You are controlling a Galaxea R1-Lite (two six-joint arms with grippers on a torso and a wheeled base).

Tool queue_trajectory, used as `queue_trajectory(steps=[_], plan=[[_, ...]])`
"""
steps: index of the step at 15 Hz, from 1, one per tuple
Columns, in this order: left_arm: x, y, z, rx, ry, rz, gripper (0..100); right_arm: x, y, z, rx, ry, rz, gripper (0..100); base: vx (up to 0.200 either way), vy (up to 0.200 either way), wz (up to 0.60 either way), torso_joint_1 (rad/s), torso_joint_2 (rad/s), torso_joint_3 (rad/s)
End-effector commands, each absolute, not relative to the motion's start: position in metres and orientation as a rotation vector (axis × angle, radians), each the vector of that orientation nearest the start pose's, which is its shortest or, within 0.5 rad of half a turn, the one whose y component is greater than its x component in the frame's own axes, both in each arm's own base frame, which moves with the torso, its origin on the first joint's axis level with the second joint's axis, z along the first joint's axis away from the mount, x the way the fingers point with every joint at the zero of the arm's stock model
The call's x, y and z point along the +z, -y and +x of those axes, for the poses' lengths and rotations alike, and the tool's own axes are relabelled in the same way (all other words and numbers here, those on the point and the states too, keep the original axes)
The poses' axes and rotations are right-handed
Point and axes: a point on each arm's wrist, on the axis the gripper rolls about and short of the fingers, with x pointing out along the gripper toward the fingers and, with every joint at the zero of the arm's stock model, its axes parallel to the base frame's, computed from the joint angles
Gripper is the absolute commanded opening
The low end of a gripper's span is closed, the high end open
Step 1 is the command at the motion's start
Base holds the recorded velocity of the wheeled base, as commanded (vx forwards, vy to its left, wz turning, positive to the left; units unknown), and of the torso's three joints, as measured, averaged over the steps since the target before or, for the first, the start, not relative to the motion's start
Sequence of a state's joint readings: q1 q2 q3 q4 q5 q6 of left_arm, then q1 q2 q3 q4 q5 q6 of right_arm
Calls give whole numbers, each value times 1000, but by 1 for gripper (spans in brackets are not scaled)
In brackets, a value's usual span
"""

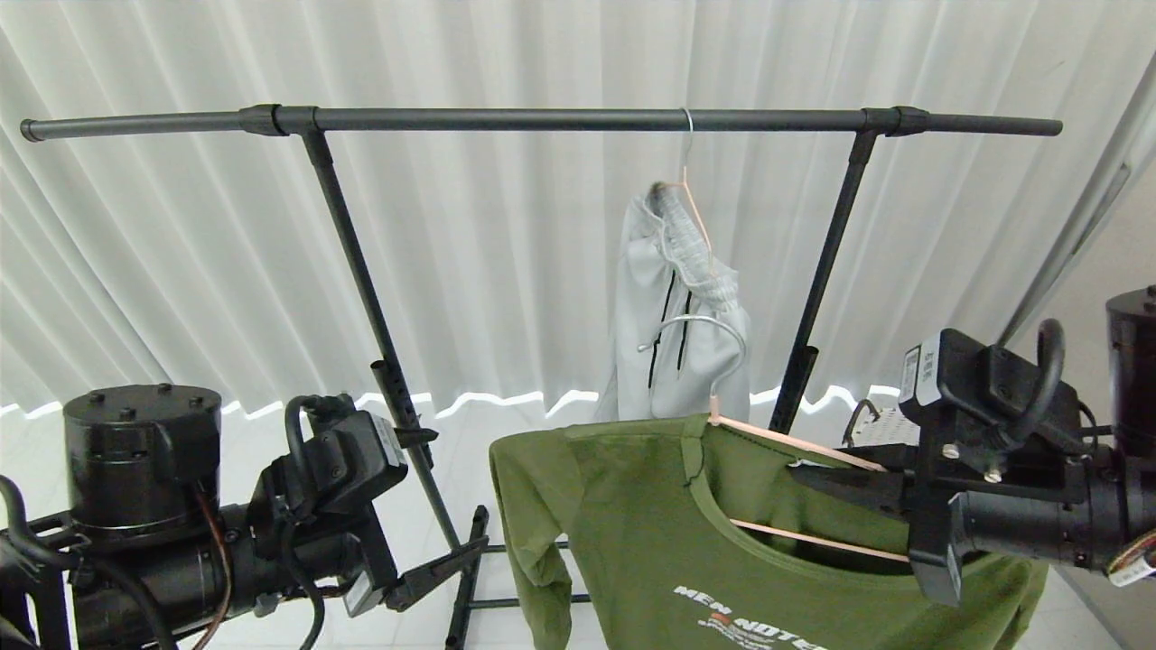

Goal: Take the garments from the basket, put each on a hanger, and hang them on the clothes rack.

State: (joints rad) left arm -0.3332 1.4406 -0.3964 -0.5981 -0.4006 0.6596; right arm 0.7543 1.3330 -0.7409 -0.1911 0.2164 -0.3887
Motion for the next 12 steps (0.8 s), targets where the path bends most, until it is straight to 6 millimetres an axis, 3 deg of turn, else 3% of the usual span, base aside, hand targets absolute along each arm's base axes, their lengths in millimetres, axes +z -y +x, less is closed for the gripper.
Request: queue_trajectory(steps=[1, 5, 9, 10, 12], plan=[[125, 70, 203, -820, -288, 582, 100, 223, -143, 144, 1040, -175, -460, 0, 0, 0, 0, 0, 0, 0], [118, 71, 223, -807, -311, 574, 100, 225, -143, 134, 1091, -144, -459, 0, 0, 0, 0, 0, 0, 0], [119, 73, 226, -830, -299, 565, 100, 225, -145, 132, 1103, -142, -461, 0, 0, 0, 0, 0, 0, 0], [118, 72, 226, -831, -300, 564, 0, 224, -145, 132, 1103, -145, -461, 0, 0, 0, 0, 0, 0, 0], [116, 69, 228, -815, -314, 562, 0, 223, -143, 131, 1097, -150, -458, 0, 0, 0, 0, 0, 0, 0]])
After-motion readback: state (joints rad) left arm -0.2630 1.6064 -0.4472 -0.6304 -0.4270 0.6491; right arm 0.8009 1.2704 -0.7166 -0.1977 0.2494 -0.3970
